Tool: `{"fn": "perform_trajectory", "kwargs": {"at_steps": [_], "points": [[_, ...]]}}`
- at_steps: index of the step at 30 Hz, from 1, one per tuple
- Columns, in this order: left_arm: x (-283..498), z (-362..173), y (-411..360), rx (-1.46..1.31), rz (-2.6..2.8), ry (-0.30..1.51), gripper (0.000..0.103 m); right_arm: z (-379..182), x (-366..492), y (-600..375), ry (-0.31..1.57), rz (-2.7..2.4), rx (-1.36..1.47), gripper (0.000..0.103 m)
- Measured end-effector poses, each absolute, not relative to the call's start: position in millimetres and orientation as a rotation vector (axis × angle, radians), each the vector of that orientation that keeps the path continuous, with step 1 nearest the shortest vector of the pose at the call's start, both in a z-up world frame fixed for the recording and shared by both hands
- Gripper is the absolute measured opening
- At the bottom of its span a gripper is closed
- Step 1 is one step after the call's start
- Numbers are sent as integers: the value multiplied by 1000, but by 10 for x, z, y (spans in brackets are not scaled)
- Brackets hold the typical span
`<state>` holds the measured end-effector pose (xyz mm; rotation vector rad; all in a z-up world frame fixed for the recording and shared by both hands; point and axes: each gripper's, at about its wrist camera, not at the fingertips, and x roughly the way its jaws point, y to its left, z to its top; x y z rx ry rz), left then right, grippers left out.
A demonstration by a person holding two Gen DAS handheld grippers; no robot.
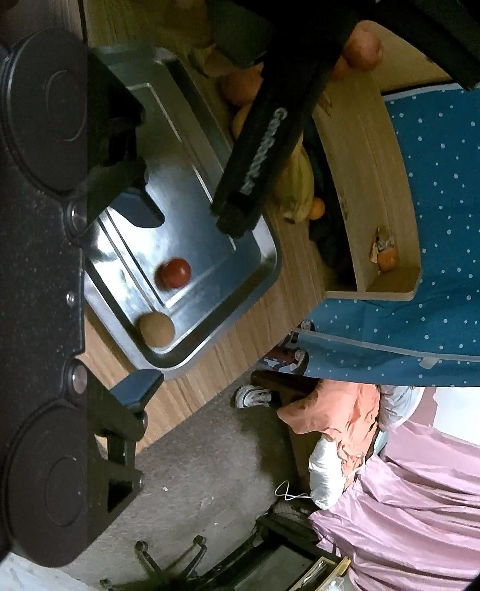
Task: Organize fruits
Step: 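Lift both tools from the tray back toward the red apples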
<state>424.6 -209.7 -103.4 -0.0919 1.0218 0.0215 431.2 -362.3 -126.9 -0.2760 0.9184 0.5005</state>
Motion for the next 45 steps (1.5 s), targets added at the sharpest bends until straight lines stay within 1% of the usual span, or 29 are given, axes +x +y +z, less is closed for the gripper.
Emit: {"fn": "perform_trajectory", "kwargs": {"at_steps": [2, 9, 14, 24, 29, 45], "points": [[4159, -1012, -2009, -96, 34, 1020, 103, -1244, 4215, -3602, 924, 488, -276, 95], [3748, -974, -1635, -140, 82, 1012, 103, -1177, 3857, -3488, 937, 451, -279, 98], [3424, -971, -1360, -161, 120, 1007, 103, -1177, 3575, -3360, 958, 440, -294, 102], [2832, -1077, -873, -201, 198, 1050, 103, -1198, 3171, -2972, 1037, 539, -349, 102], [2677, -1133, -665, -230, 252, 1067, 103, -1184, 3097, -2747, 1047, 610, -401, 102], [2364, -1089, -194, -331, 427, 1025, 103, -1111, 3170, -2237, 968, 793, -539, 102]]}}
